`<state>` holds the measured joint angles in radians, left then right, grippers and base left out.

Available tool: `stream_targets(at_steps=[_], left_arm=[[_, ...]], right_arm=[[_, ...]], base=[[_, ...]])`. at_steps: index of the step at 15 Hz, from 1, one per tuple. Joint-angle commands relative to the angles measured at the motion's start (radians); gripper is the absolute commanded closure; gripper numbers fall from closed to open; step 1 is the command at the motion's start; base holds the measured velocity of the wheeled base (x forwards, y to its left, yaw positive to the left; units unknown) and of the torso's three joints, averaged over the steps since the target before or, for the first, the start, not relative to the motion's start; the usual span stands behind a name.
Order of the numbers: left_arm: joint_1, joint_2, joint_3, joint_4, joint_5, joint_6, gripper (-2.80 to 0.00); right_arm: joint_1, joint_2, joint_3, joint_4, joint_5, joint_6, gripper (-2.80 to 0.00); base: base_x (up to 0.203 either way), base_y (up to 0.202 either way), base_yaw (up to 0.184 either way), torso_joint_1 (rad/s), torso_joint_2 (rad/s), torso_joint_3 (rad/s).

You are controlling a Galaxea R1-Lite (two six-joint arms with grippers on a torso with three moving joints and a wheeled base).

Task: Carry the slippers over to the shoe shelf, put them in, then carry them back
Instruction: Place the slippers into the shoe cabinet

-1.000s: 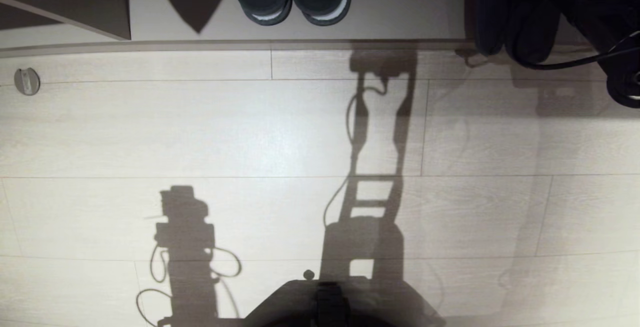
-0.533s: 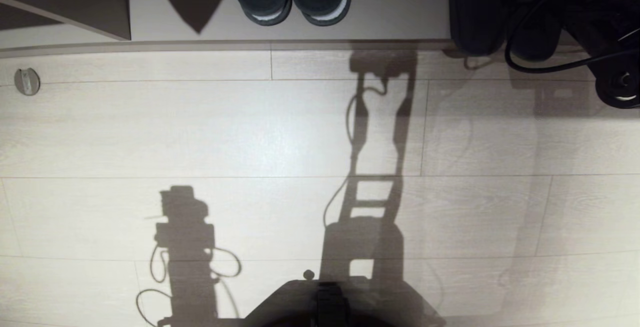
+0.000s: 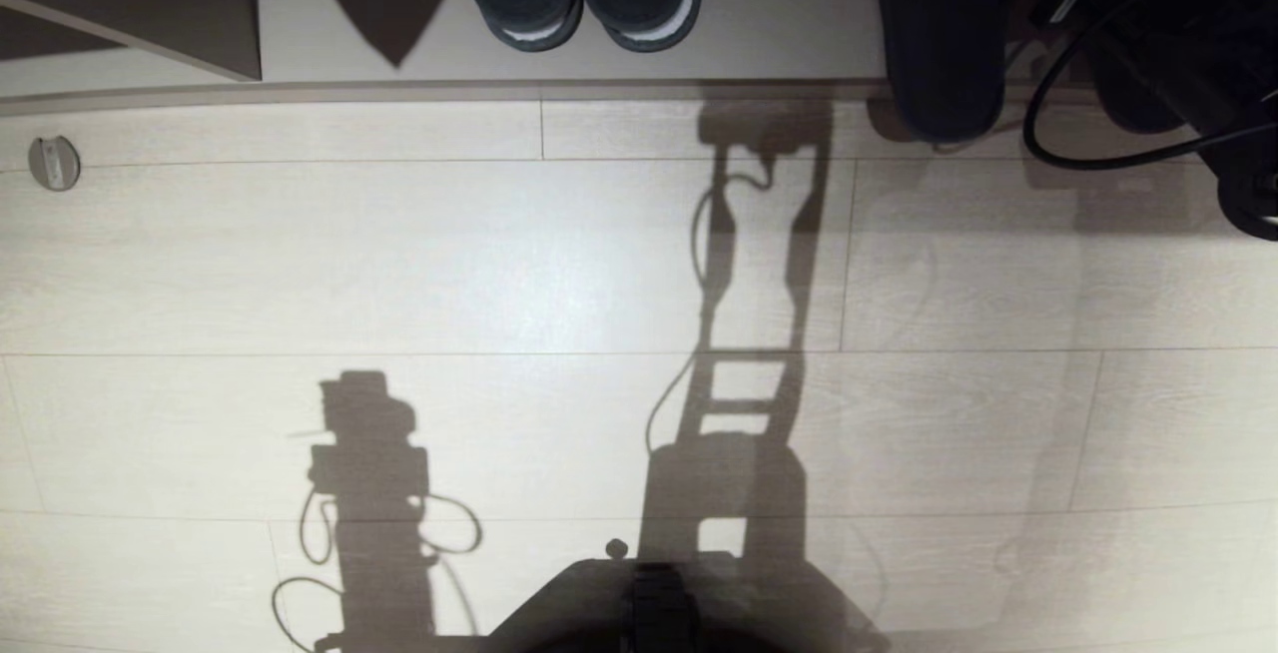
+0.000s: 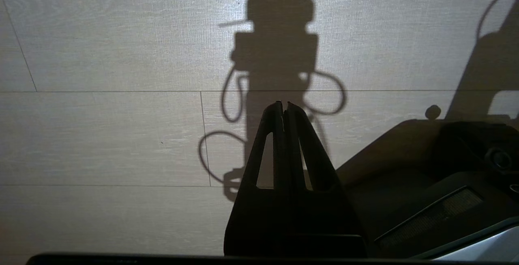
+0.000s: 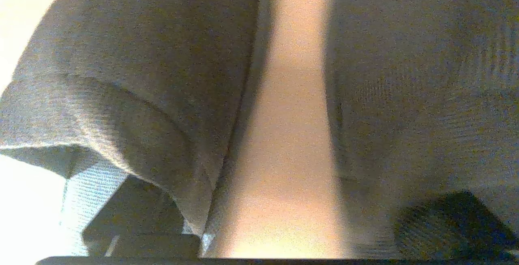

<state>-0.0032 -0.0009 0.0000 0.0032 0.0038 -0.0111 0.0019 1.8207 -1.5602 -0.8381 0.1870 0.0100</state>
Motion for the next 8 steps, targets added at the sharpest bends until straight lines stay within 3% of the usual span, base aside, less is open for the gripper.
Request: stream_targets(at_steps=[1, 8], left_arm=[[0.000, -0.001, 0.002, 0.000, 0.001, -0.001, 0.00], [0.000, -0.001, 0.002, -0.002, 0.001, -0.001, 0.00]], right_arm=[[0.001, -0.048, 0.065, -0.024, 0.002, -0.001, -2.80], [0.000, -0.127, 0.198, -0.084, 0.002, -0.004, -2.80]], base=[[0.000, 0.000, 0.000, 0.000, 0.00, 0.000], [0.000, 0.000, 0.000, 0.000, 0.00, 0.000]])
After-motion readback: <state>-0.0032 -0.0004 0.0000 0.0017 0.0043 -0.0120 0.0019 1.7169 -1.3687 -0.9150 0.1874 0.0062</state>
